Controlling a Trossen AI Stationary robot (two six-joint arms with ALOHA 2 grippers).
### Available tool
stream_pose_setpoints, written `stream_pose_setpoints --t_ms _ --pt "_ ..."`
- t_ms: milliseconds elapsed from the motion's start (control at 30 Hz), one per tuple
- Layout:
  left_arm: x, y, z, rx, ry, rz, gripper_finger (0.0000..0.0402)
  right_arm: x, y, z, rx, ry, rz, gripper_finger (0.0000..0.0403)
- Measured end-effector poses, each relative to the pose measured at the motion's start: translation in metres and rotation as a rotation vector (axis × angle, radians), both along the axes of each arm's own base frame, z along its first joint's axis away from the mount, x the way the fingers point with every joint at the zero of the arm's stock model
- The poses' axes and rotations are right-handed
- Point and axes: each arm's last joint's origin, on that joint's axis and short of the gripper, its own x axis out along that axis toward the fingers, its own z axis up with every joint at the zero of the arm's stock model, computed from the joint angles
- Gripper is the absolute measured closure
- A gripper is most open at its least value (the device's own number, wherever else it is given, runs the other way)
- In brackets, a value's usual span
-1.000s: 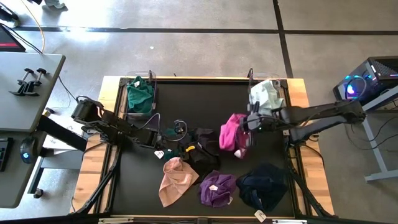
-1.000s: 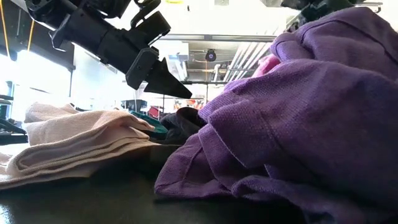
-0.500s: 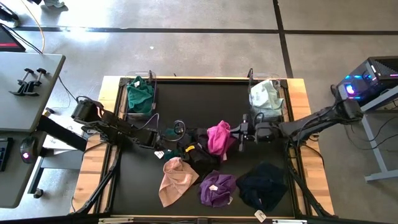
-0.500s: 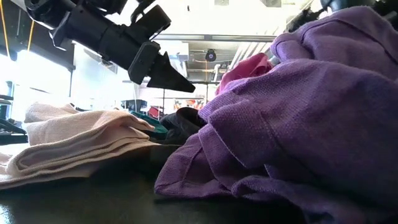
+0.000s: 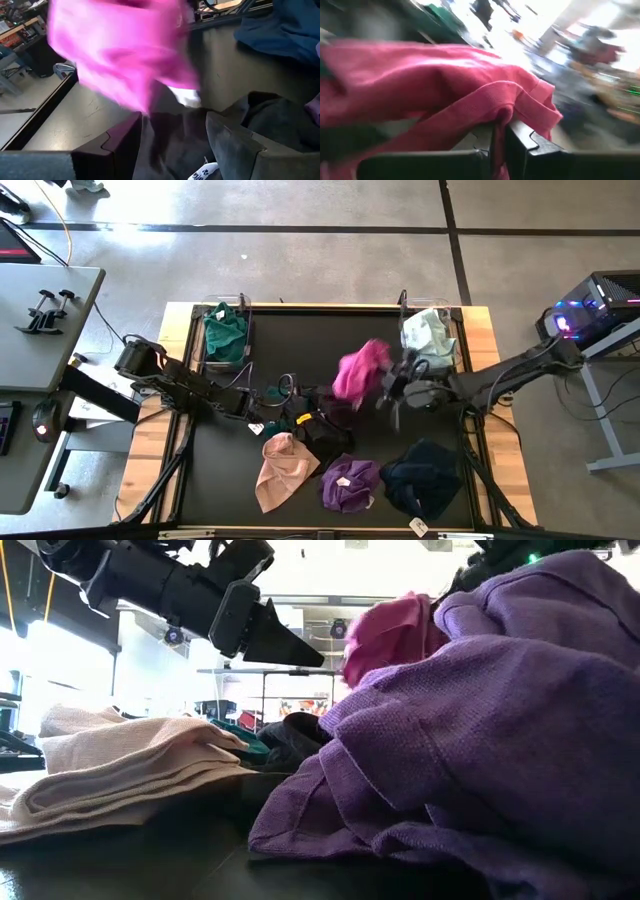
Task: Sort towels by color in basket
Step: Put the pink microfiber cloth into the right transparent bin
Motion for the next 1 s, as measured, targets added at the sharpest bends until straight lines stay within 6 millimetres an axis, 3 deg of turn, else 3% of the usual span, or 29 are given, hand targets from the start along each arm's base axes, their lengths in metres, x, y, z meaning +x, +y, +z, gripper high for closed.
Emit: stream_pose_setpoints --t_ms 167,333,433,567,667,833,1000 --pt "0.0 0.0 0.0 -0.001 0.001 0.0 0.019 -0.015 -0.021 0.053 -0.128 0.225 -0.282 0.0384" --pt "0.0 0.0 0.0 -0.008 0.002 0.002 0.019 -0.041 -0.066 0.092 -0.077 0.198 -0.621 0.0385" --pt "0.0 0.0 0.0 -0.008 0.002 0.003 0.019 -0.054 -0.095 0.099 -0.064 0.135 -0.84 0.039" --pt "0.0 0.0 -0.001 -0.006 0.005 0.003 0.019 -0.064 -0.128 0.084 -0.136 0.198 -1.041 0.0393" --pt "0.0 0.0 -0.001 -0.006 0.01 0.002 0.019 -0.069 -0.145 0.061 -0.093 0.304 -1.079 0.0393" --pt "0.0 0.0 -0.002 -0.004 0.016 -0.005 0.019 -0.063 -0.153 0.018 0.208 0.381 -0.874 0.0387" --pt "0.0 0.0 -0.002 -0.007 0.015 -0.004 0.019 -0.065 -0.151 -0.012 0.428 0.396 -0.753 0.0387"
